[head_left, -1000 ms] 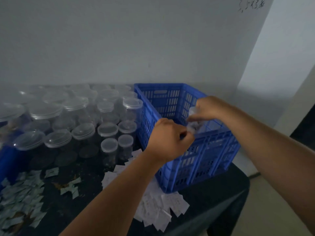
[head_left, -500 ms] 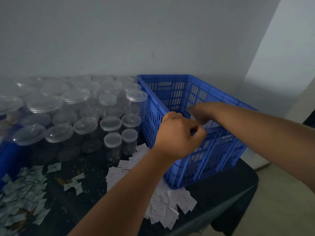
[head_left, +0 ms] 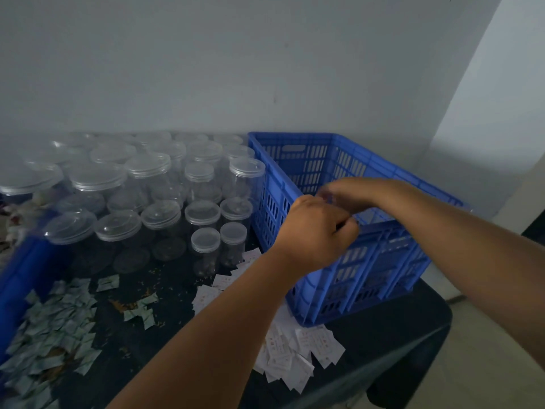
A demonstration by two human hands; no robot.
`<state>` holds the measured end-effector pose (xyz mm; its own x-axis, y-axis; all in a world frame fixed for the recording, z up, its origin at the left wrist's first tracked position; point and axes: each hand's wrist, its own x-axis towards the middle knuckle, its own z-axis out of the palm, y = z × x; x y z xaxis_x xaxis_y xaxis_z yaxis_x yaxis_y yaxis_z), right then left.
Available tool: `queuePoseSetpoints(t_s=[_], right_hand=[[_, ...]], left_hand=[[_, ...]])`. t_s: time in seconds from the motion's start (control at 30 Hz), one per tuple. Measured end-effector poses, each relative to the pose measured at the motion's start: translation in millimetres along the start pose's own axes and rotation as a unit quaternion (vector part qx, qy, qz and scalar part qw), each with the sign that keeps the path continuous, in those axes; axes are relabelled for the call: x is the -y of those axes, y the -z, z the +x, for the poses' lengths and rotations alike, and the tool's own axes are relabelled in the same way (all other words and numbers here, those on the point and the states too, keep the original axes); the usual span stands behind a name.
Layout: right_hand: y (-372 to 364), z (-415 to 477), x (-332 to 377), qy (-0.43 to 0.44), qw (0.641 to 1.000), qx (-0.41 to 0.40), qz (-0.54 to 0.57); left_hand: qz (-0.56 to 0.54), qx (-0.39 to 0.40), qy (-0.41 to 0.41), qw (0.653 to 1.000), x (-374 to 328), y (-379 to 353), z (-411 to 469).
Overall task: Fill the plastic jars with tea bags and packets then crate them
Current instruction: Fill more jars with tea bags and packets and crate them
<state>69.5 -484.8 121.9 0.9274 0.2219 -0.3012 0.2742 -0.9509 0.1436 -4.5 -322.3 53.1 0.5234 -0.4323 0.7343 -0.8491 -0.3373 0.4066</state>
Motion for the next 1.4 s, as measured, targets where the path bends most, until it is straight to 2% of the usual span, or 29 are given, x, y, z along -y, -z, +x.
queuePoseSetpoints(t_s=[0.07,0.13,0.23,0.3,0.37,0.47,0.6,0.67,0.73,0.83,0.93,1.03,1.1,1.23,1.4], right_hand=[[15,-12,9,-0.005,0.995,-0.089,0.04],[26,-29,25,0.021,0.986,-0.143,0.082],[33,-60,68,0.063,0.958,-0.257,0.111],[30,-77,99,0.097,0.926,-0.342,0.127],[23,-91,129,0.144,0.893,-0.397,0.155],[4,-89,164,0.192,0.886,-0.366,0.211],[-40,-31,201,0.183,0.923,-0.223,0.256],[-64,7,215,0.147,0.945,-0.189,0.224],[-83,39,225,0.115,0.955,-0.213,0.169],[-105,72,237,0.079,0.954,-0.273,0.09],[-124,91,246,0.048,0.954,-0.29,0.057],[-128,90,257,0.084,0.922,-0.358,0.119],[-130,83,266,0.138,0.881,-0.398,0.217],[-146,47,298,0.156,0.819,-0.349,0.428],[-201,2,339,0.102,0.738,-0.292,0.6]], left_hand=[[-0.008,0.025,0.014,1.0,1,4,3],[-0.03,0.052,0.049,0.997,-1,10,3],[-0.12,0.087,0.133,0.98,-11,25,-3],[-0.18,0.019,0.175,0.968,-13,39,-16],[-0.165,-0.06,0.201,0.964,-7,56,-40],[-0.092,-0.067,0.28,0.953,24,85,-95],[0.065,-0.02,0.431,0.9,81,120,-181],[0.108,0.009,0.486,0.867,107,130,-223],[0.116,0.025,0.51,0.852,125,135,-261],[0.113,0.009,0.483,0.868,135,134,-291],[0.113,-0.012,0.459,0.881,136,130,-294],[0.087,-0.043,0.439,0.893,136,129,-296],[0.058,-0.07,0.44,0.893,134,130,-296],[0.012,-0.11,0.426,0.898,127,133,-293],[-0.05,-0.14,0.396,0.906,126,138,-297]])
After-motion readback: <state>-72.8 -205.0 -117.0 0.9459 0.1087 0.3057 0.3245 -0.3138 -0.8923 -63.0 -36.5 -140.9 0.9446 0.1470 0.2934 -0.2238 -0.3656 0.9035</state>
